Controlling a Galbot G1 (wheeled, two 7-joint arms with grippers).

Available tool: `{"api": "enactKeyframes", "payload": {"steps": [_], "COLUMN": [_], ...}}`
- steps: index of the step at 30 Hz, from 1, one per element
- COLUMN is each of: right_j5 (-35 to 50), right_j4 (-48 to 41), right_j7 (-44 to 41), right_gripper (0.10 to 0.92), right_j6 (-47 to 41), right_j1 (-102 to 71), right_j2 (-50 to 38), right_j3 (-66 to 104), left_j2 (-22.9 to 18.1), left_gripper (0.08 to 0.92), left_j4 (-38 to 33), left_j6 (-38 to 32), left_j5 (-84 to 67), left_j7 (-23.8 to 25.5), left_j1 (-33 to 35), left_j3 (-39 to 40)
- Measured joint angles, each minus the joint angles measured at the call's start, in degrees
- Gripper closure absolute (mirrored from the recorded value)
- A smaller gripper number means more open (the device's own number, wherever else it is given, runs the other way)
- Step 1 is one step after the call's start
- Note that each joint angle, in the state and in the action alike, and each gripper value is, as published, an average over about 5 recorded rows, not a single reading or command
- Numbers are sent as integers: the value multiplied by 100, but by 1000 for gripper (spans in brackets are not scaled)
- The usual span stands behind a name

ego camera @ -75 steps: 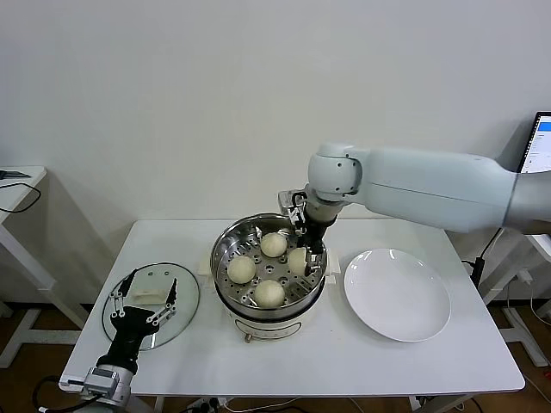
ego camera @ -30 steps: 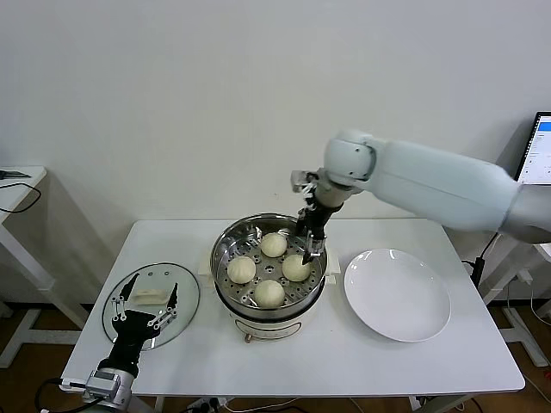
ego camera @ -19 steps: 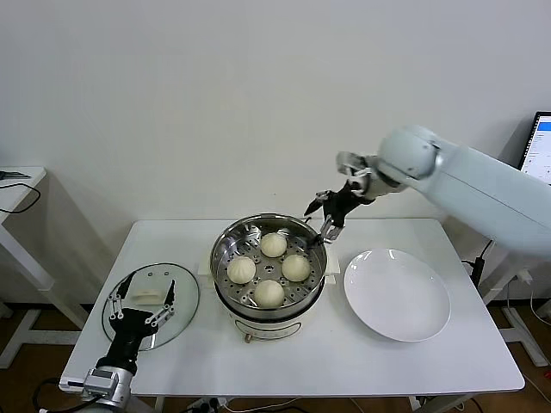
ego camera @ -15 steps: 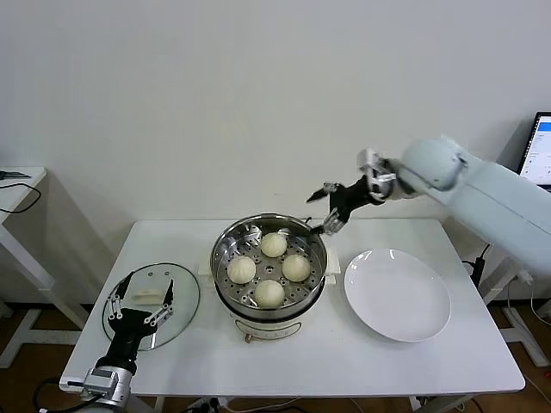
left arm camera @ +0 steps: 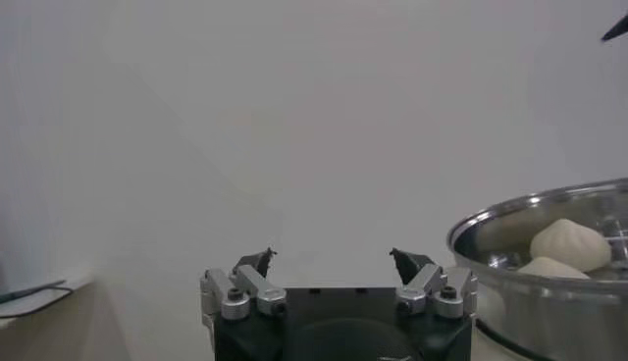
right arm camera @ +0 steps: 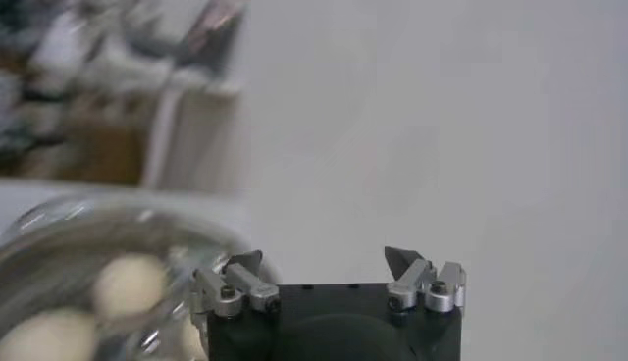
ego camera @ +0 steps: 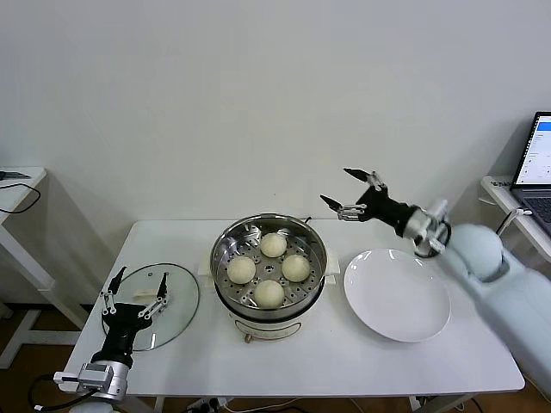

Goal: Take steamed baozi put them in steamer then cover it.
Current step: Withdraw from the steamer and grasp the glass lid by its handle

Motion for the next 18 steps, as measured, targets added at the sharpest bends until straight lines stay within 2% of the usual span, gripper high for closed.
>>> {"api": "enactKeyframes", "payload": {"steps": [11,18], "right_j5": [-839,-1150], "right_j4": [673,849], "right_j7": [1213,1558], "right_gripper": [203,203], "right_j6": [1243,1695], "right_j1": [-2835,-3671], "right_j2": [1469,2198], "right_j3": [1504,1835], "left_j2": [93,226], "left_gripper": [177,177], "left_j4": [139,416], "left_j6": [-235,-625], "left_j5": [97,1047], "left_j7": [-66,-358], "left_j1": [-74,-61], "left_j3": [-63,-134]}}
